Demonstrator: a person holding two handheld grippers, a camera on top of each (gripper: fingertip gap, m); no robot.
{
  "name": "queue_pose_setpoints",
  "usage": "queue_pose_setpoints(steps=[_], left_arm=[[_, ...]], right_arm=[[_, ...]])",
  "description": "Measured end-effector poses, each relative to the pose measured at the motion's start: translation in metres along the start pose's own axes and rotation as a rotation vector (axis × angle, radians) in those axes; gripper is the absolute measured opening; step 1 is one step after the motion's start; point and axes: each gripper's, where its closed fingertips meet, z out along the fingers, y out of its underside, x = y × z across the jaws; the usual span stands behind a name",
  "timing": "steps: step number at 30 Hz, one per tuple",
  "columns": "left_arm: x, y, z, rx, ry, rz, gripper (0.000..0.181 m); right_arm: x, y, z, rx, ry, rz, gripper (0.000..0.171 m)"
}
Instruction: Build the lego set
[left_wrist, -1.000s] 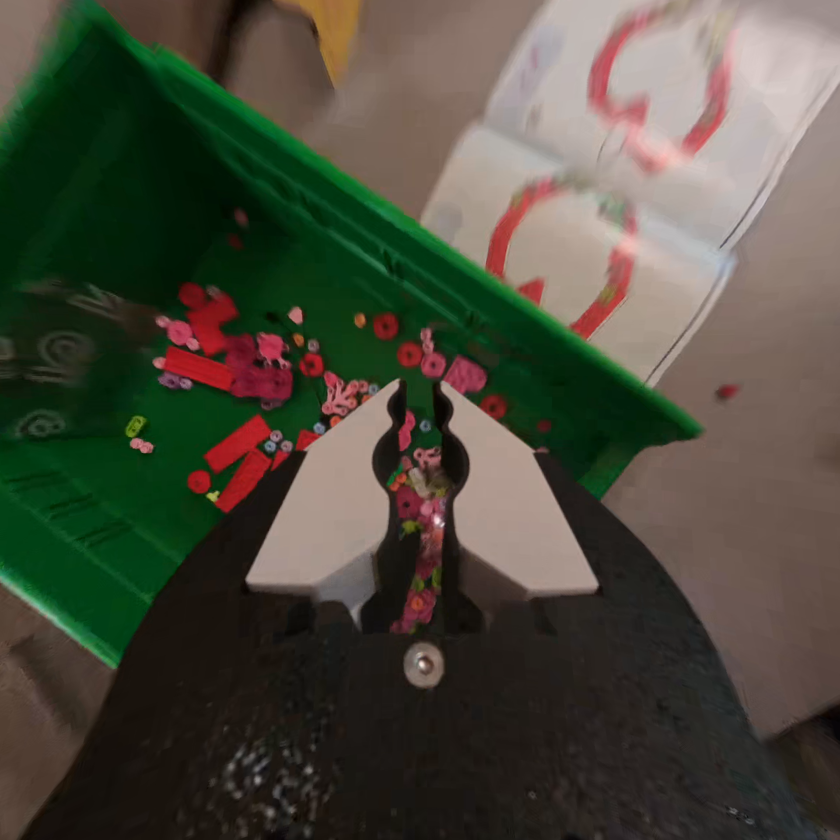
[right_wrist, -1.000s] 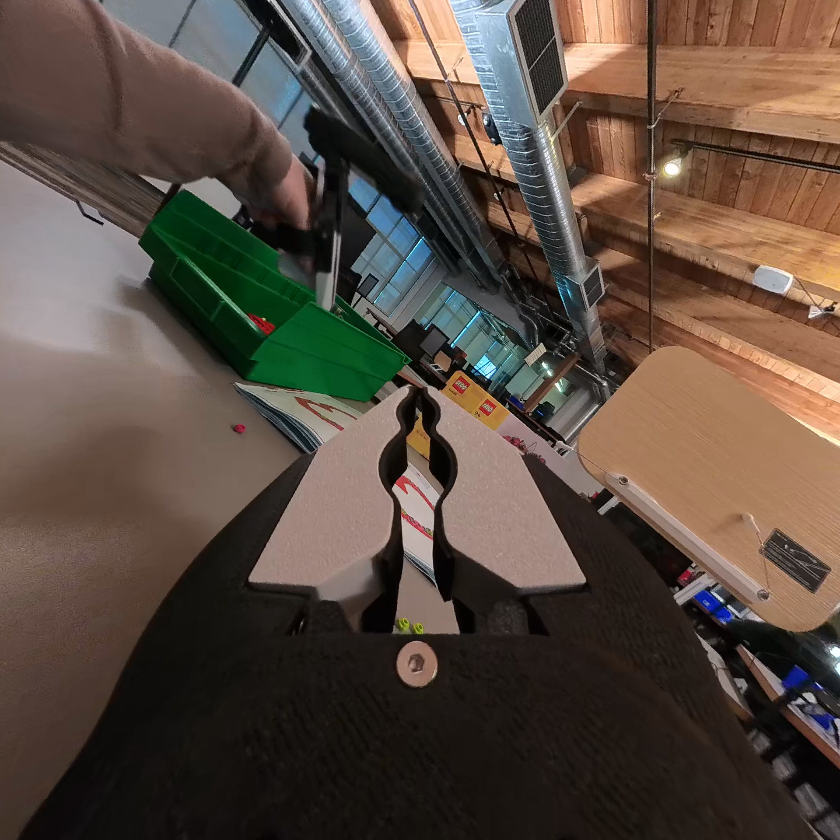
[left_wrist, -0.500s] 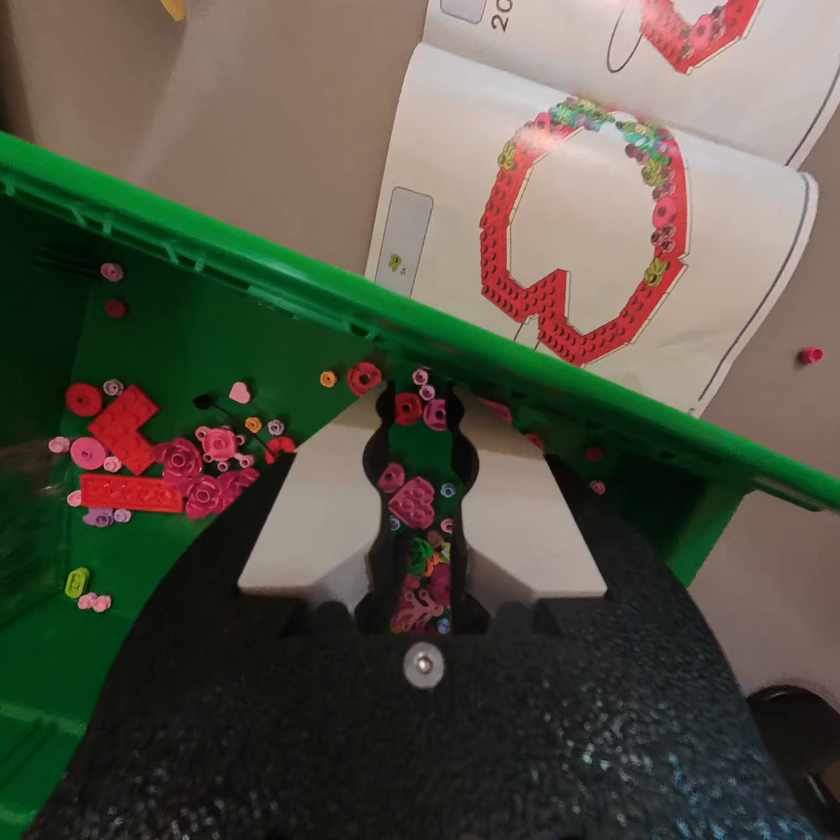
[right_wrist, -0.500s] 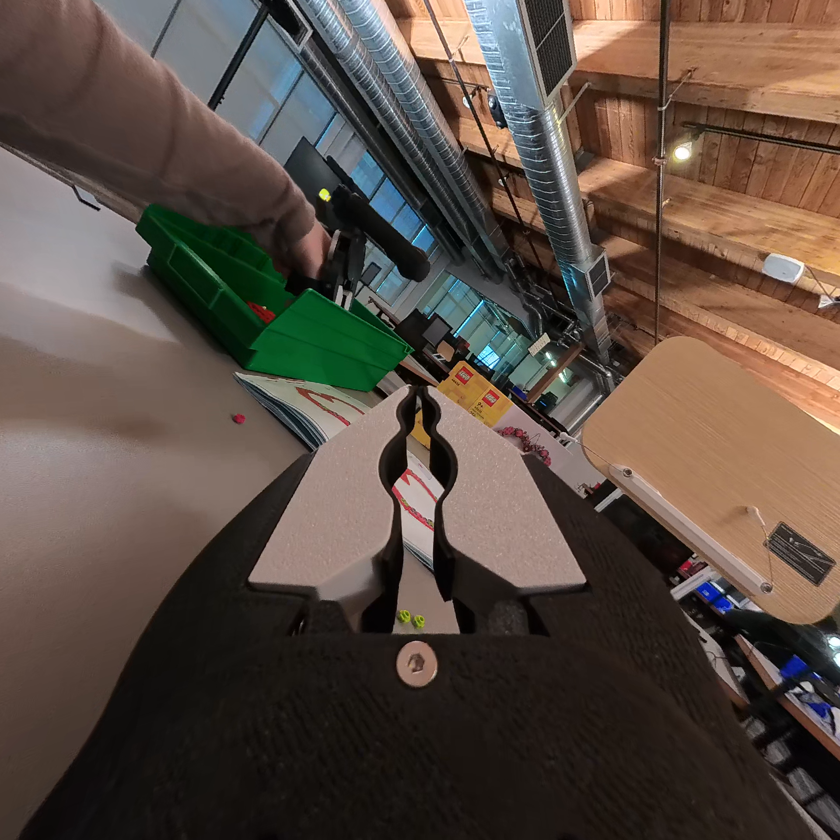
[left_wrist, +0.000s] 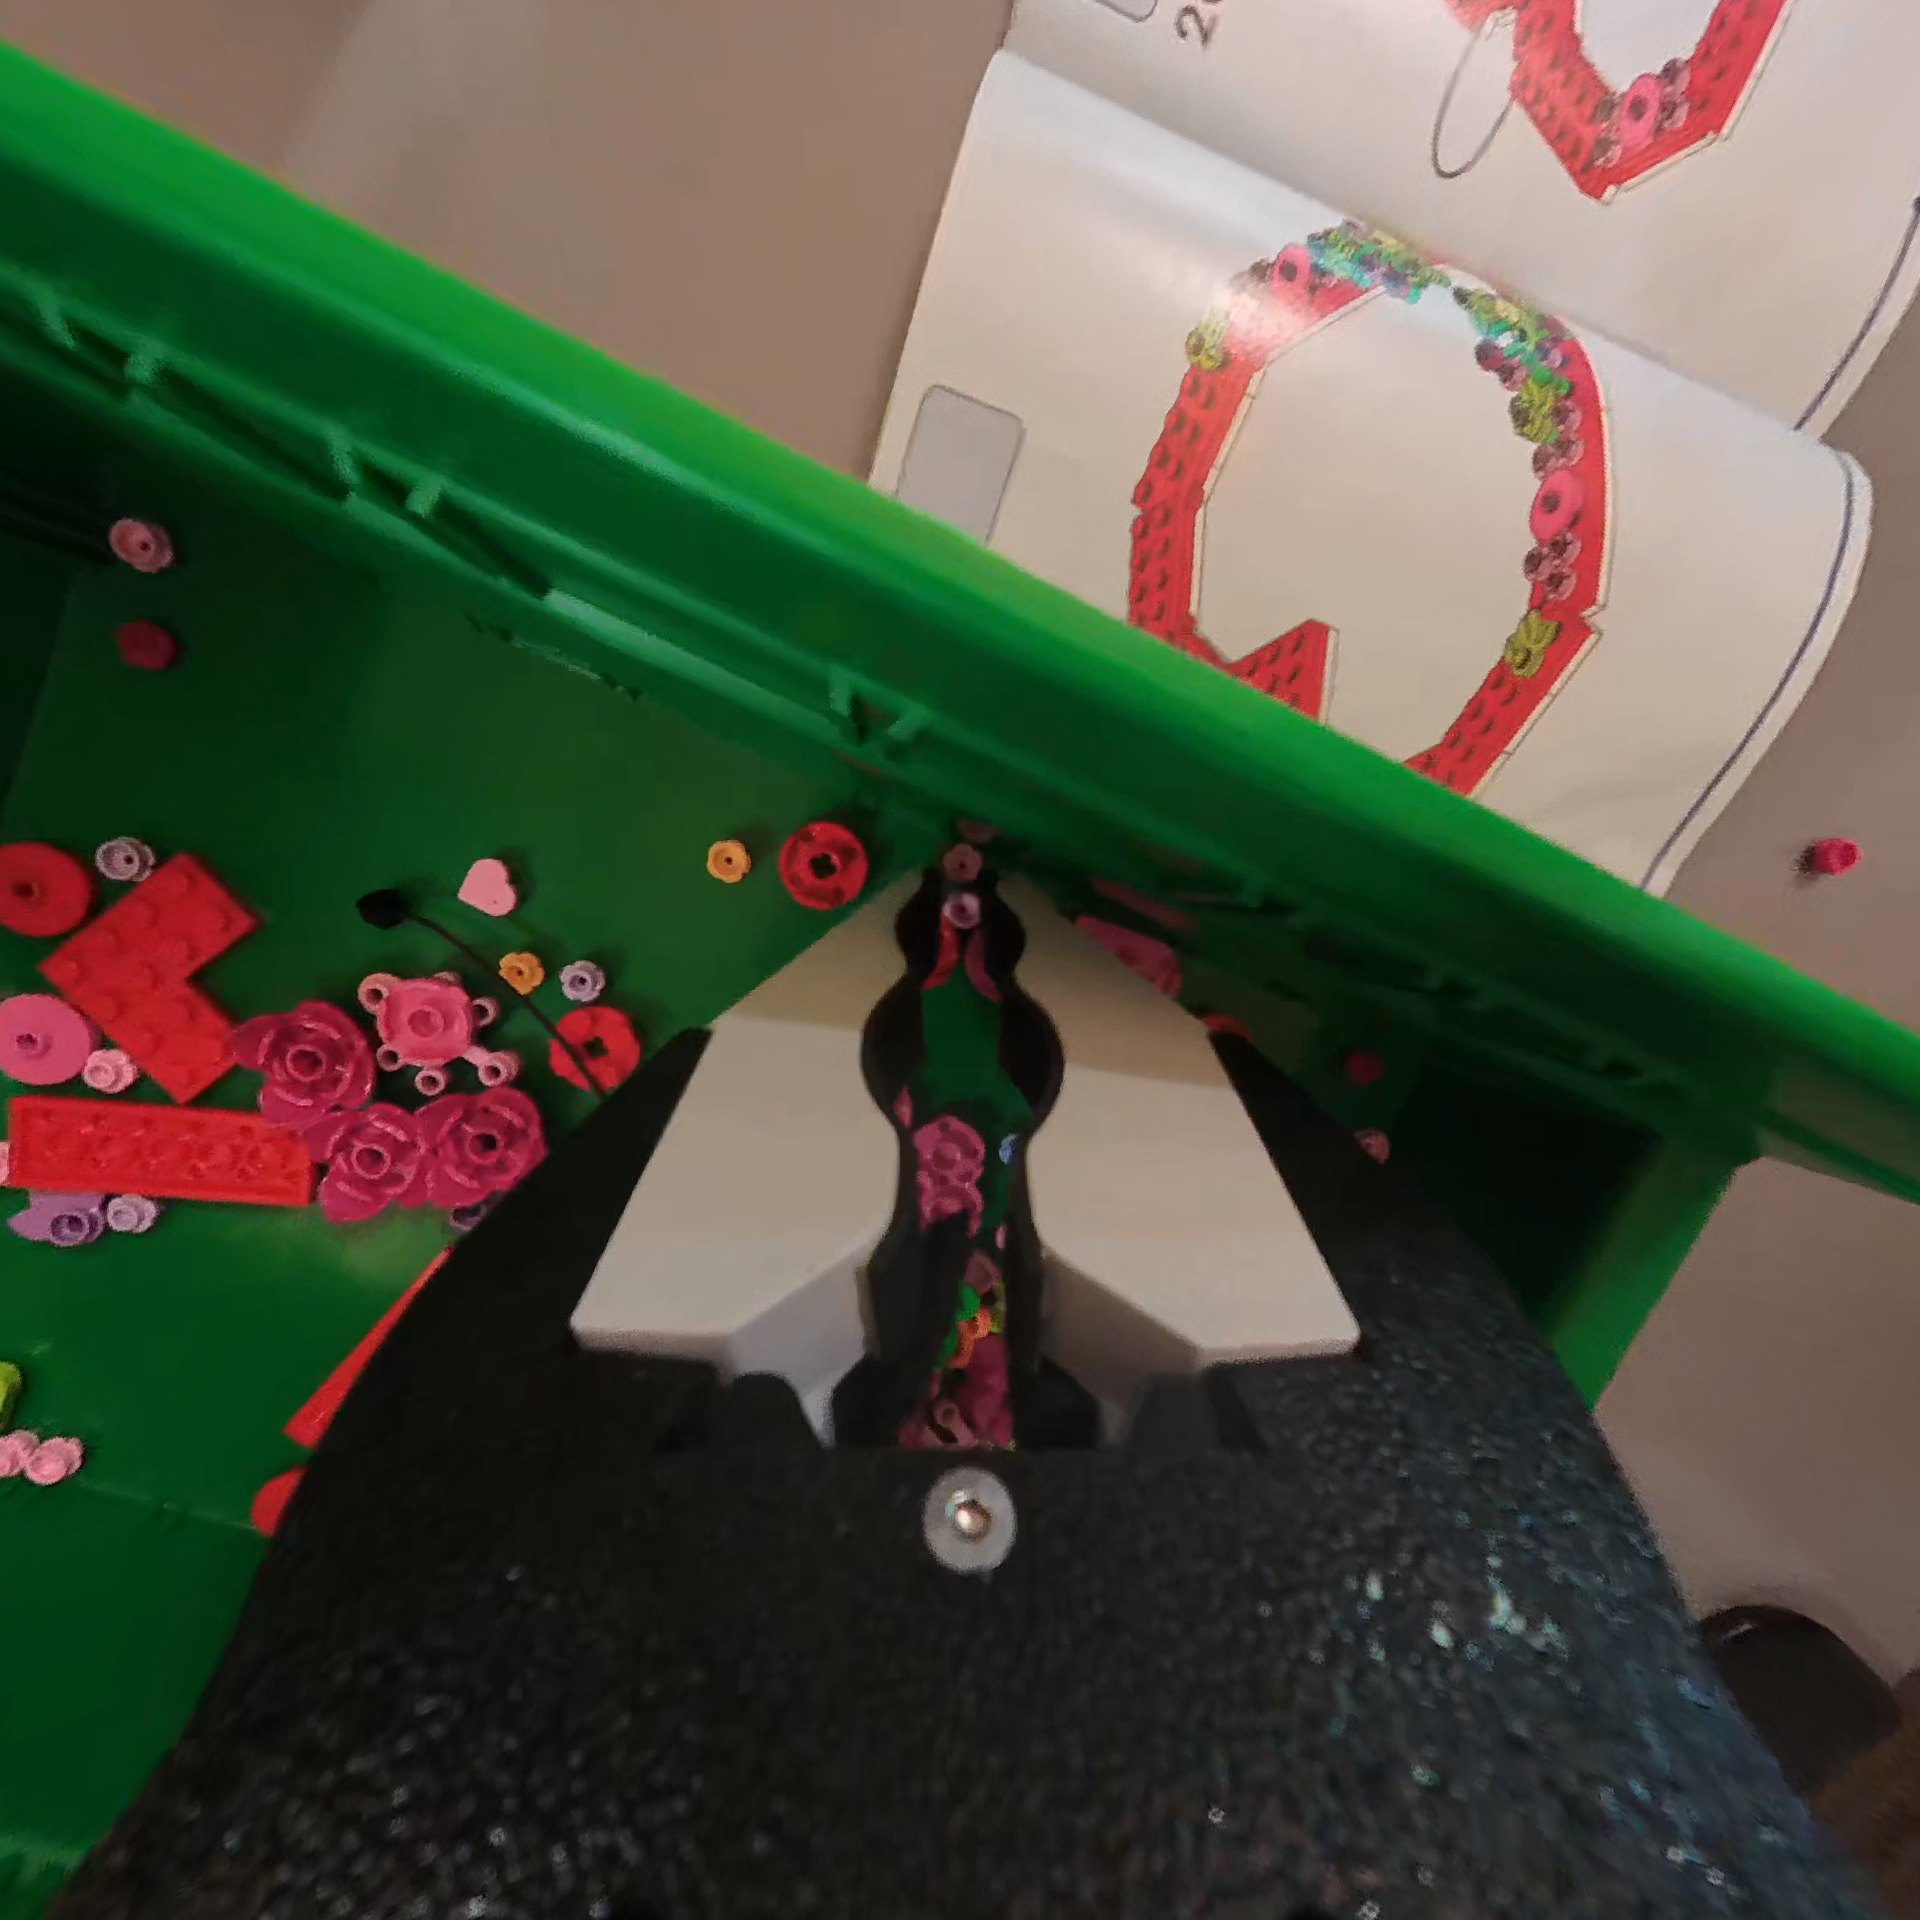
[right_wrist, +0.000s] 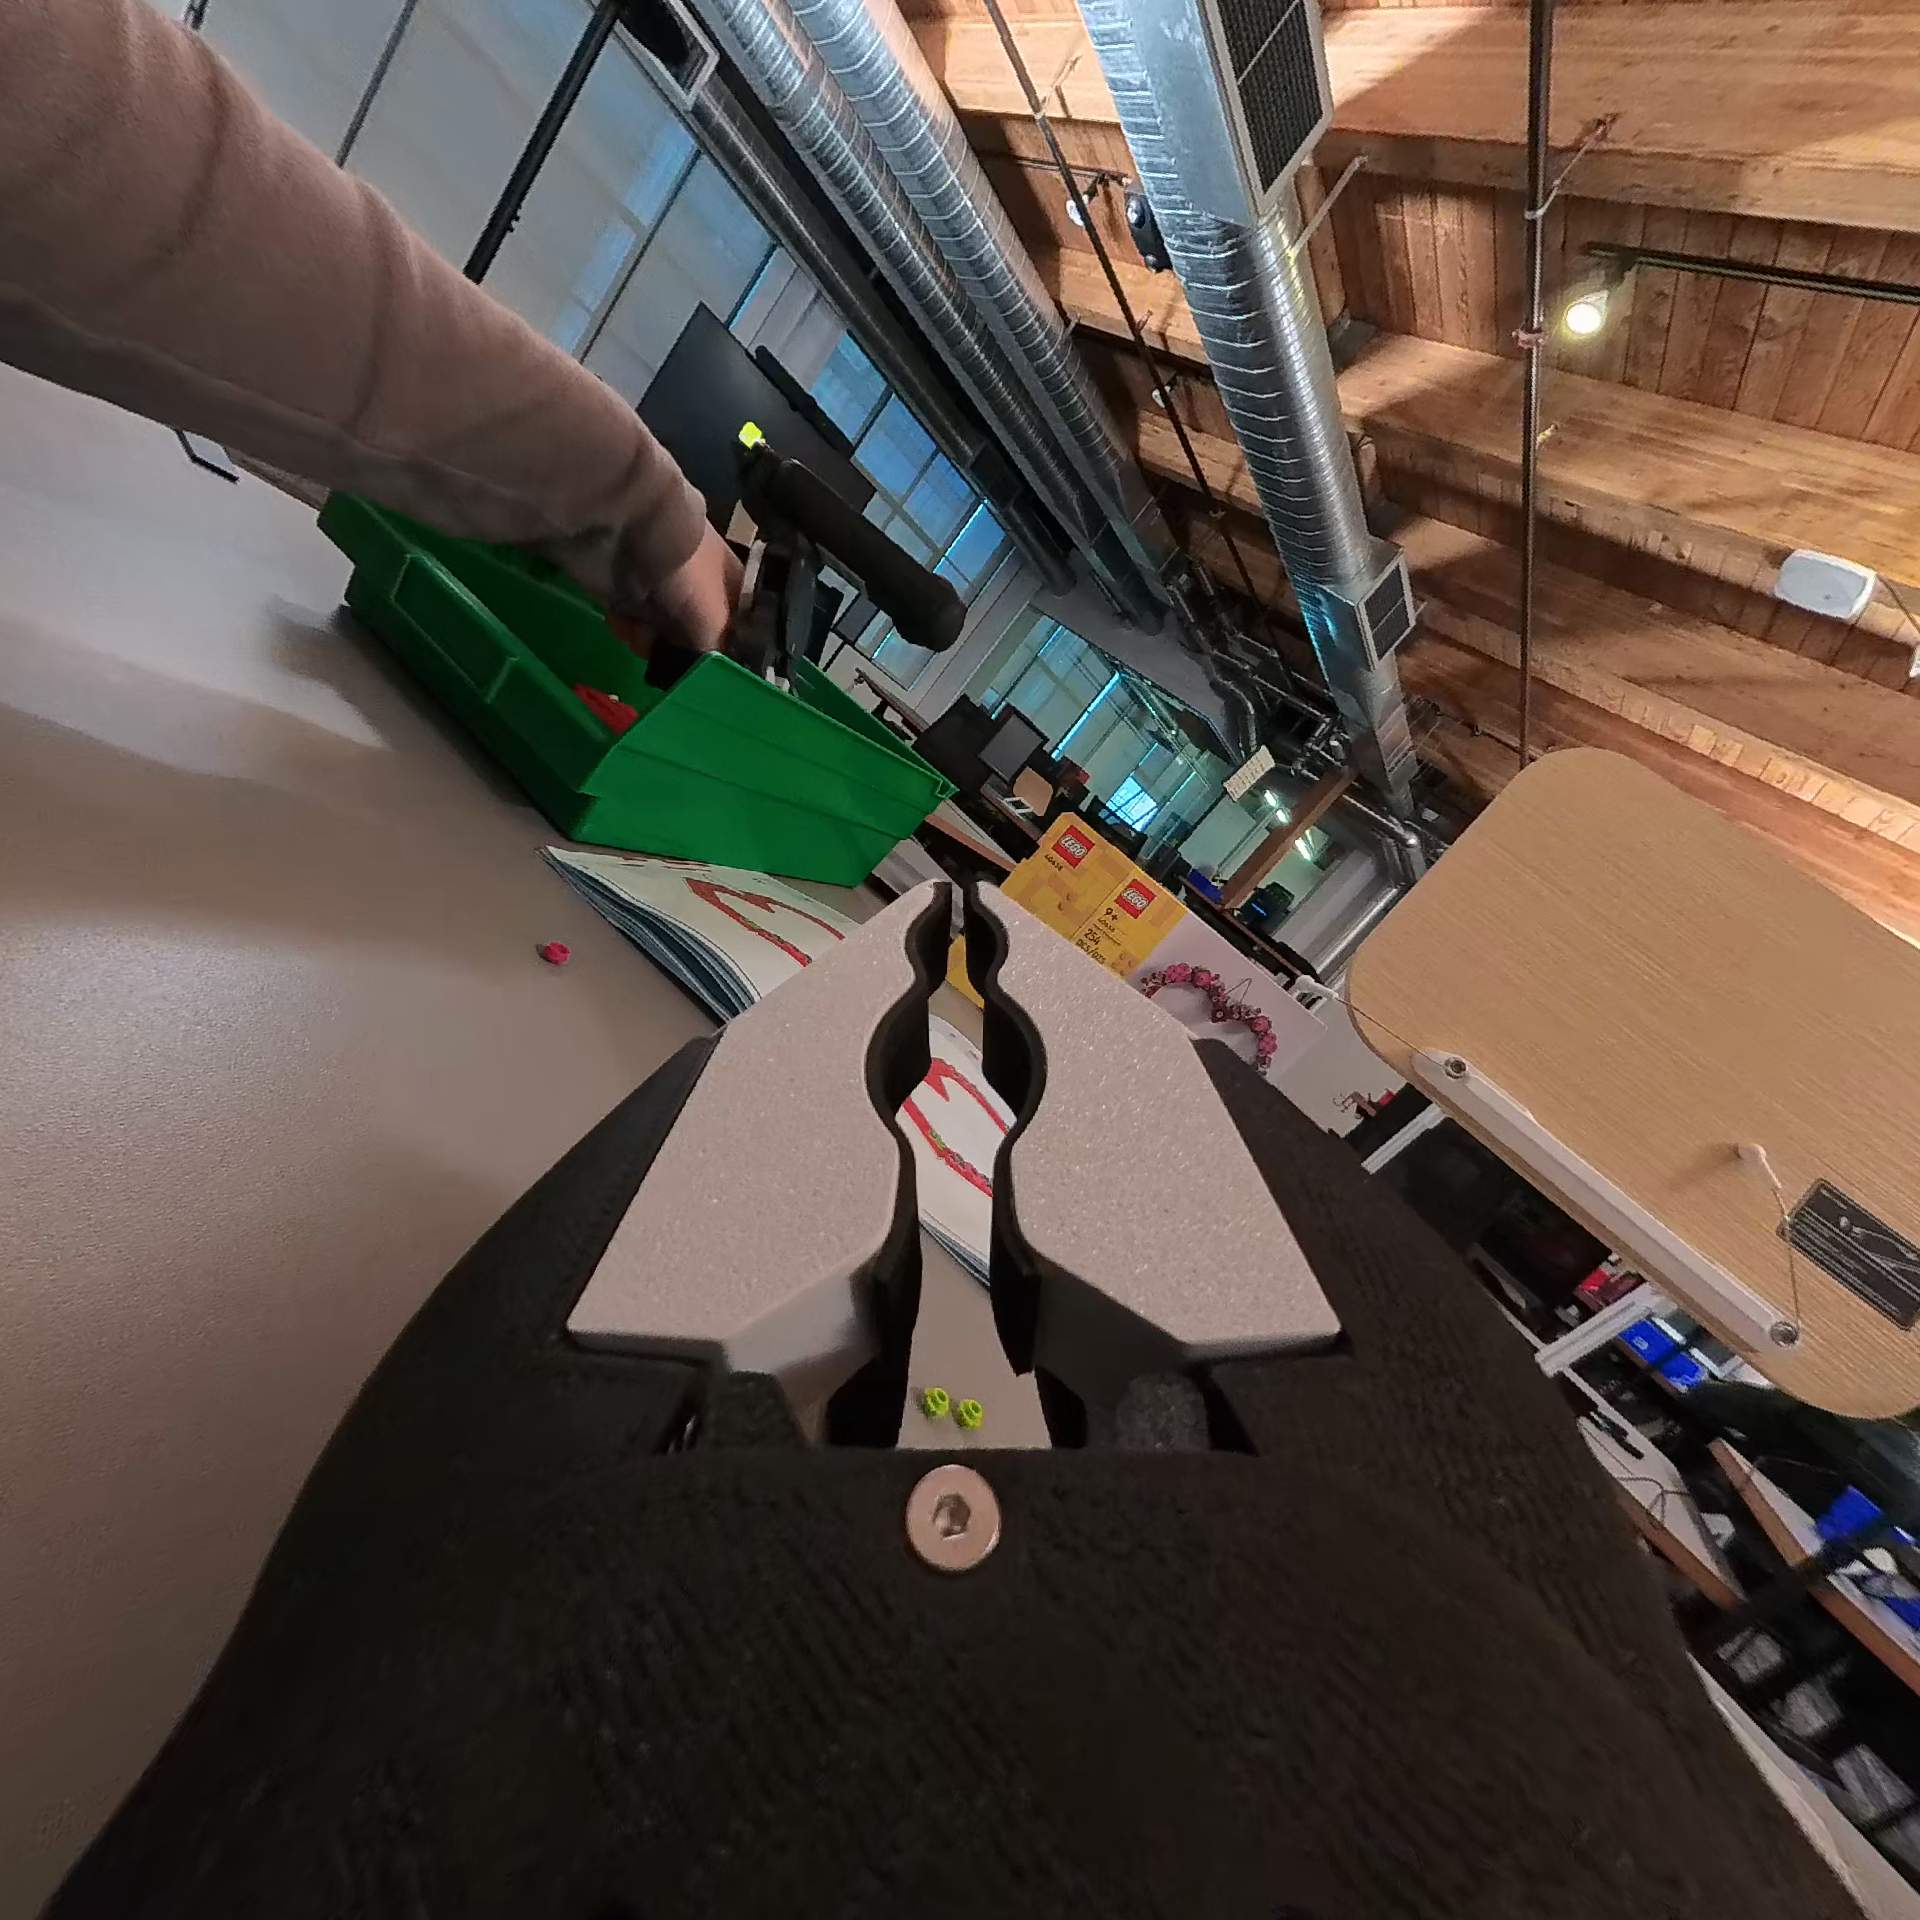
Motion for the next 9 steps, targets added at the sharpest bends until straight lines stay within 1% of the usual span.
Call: queue_pose_setpoints(steps=[1, 5, 6, 9], left_arm=[[0.001, 0.000, 0.000, -0.001, 0.000, 0.008, 0.003], [0.001, 0.003, -0.001, -0.004, -0.014, 0.034, 0.003], [-0.001, 0.004, -0.004, -0.004, -0.032, 0.048, 0.000], [0.000, 0.001, -0.021, 0.067, -0.058, 0.065, 0.000]], right_arm=[[0.000, 0.000, 0.000, -0.002, -0.001, 0.001, 0.001], [0.000, 0.000, 0.000, -0.002, -0.003, 0.000, 0.001], [-0.001, 0.000, 0.000, -0.001, -0.003, 0.000, 0.001], [-0.001, 0.000, 0.000, 0.001, -0.005, 0.002, 0.001]])
